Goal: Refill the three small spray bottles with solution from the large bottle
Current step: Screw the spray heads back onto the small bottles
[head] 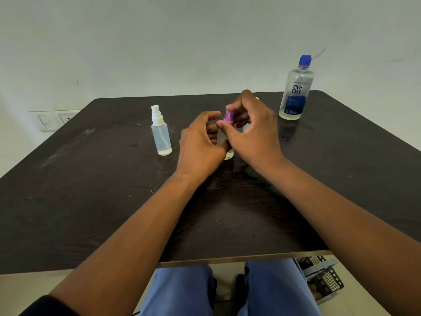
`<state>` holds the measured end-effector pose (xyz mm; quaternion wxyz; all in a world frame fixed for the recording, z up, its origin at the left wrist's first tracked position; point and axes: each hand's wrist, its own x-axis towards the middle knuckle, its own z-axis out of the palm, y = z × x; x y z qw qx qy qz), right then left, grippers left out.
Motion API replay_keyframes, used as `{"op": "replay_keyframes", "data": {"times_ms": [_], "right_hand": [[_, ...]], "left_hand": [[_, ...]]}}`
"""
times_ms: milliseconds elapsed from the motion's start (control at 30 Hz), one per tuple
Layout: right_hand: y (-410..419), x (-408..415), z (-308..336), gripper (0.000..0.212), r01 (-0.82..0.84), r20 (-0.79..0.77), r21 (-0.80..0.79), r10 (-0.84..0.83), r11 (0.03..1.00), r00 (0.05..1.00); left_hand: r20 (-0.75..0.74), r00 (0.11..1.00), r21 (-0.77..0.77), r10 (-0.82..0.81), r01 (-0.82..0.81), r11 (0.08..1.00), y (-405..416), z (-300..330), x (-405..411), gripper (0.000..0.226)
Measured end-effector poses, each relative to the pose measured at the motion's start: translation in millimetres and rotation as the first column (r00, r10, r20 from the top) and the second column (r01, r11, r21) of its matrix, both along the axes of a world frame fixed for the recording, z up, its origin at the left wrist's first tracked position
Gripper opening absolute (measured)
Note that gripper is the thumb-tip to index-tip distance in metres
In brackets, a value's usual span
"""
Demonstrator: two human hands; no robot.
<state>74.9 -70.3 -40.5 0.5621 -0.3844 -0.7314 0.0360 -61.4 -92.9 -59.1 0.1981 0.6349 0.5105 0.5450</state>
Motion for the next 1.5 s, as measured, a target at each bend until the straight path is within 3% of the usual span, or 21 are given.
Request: {"op": "replay_keyframes", "data": {"times_ms": [167,433,700,900,1100,1300,1500], "right_hand": [[-2,-3,-3,0.015,-0.029,0.011,-0.01,0.029,1.0,1.0],[-3,-3,1,0.025,0.003,0.04,-0.028,-0.002,1.0,0.999],[-1,-1,1,0.036,-0.074,-0.042,-0.181,0.068,0.981,0.997],[-2,-6,1,0.035,0.09,0.151,-0.017,-0.086,0.996,0.985],[1,-9,5,0.037,0.155,0.229,0.012,-0.154,0.988,0.961],[-4,-8,4,0.035,0.108,0.213,0.002,-0.106,0.994,0.971],[-18,-3,1,0.046,0.058,0.296,-0.021,-0.049,0.998,0.954]], "left_hand": [[0.026,1.0,0.016,-0.005,0.005,1.0,-2,2,0,0.046],[-0.012,1.0,0.011,-0.025,0.025,1.0,-2,2,1,0.047],[0.025,0.999,-0.053,-0.044,0.045,0.998,0,0,-2,0.059],[0.017,1.0,-0.066,-0.018,0.019,0.998,1,-1,-2,0.058],[0.026,1.0,-0.056,-0.013,0.015,0.998,-4,1,-2,0.048],[-0.011,1.0,-0.042,0.028,-0.028,0.999,-8,1,-2,0.052],[-0.194,0.976,-0.007,0.102,-0.105,0.994,-31,7,-13,0.053]]}}
